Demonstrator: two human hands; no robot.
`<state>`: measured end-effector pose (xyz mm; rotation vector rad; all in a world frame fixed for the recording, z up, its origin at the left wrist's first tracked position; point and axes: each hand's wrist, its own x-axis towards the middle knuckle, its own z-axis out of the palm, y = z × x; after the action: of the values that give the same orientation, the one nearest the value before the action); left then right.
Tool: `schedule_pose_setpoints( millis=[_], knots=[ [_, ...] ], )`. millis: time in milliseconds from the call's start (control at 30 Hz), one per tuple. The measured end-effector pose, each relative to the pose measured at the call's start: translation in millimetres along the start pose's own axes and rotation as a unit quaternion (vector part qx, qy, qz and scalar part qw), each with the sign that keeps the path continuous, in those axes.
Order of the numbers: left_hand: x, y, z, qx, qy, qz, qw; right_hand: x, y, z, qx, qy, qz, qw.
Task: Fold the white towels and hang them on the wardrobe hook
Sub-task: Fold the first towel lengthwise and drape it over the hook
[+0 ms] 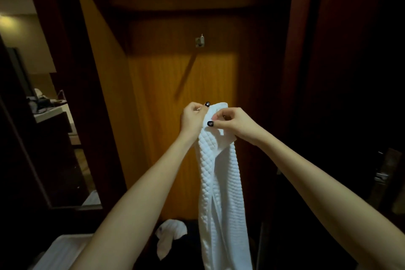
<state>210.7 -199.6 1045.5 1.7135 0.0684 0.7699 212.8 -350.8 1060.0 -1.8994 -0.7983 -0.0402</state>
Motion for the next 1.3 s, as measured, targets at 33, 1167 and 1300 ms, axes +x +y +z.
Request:
schedule_pose_setpoints(
  millis=[33, 1167, 1300],
  knots=[
    [0, -1, 2, -0.012, 0.009, -0.009, 1.000, 0, -1, 1, -0.014, 0.005, 0.004, 1.000],
    [-11, 25, -3, -0.039, -0.432, 0.130, 0.892, -36, -6, -66, 0.052, -0.103, -0.026, 0.993],
    [-21, 21, 11, -0.065, -0.353, 0.168, 0.918, -44, -6, -65, 0.080, 0.013, -0.029, 0.996]
  ],
)
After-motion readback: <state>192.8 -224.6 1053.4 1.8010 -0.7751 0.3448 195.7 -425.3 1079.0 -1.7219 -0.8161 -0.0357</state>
